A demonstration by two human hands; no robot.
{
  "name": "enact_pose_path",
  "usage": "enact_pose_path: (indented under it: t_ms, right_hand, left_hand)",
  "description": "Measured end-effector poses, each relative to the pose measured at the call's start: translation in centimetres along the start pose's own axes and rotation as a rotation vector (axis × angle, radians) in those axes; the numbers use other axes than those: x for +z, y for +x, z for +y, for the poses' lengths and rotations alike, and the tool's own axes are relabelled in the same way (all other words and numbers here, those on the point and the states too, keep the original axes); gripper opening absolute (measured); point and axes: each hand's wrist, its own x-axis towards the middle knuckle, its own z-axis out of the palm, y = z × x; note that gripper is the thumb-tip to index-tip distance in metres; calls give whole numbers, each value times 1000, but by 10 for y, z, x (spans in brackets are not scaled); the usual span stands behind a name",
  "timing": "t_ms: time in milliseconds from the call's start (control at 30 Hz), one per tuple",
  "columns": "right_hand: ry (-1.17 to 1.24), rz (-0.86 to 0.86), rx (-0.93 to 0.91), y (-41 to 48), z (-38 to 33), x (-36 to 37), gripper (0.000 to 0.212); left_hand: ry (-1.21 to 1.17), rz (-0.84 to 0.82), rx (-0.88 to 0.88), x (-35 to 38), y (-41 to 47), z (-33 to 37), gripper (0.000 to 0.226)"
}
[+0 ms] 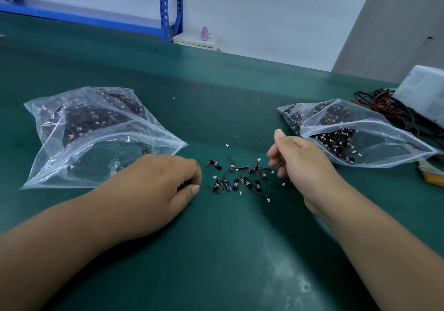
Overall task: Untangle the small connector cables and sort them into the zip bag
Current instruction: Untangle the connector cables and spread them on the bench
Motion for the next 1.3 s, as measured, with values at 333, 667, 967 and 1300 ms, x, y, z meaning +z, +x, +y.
enact_pose_path:
  t_ms: [333,667,967,1300]
  right_hand:
    - [33,2,-78,0,5,3,54]
    - [-2,-27,-187,-7,12,6,56]
    - [103,-265,-217,-14,12,13,66]
    - [-850,-413,-427,-18,-3,63,95]
  left_hand:
    - [-14,4,-11,2,0,-1,14]
    - [-16,11,-19,1,0,0,14]
    - [86,3,26,-1,0,3,10]
    - [185,-33,37,0,2,1,13]
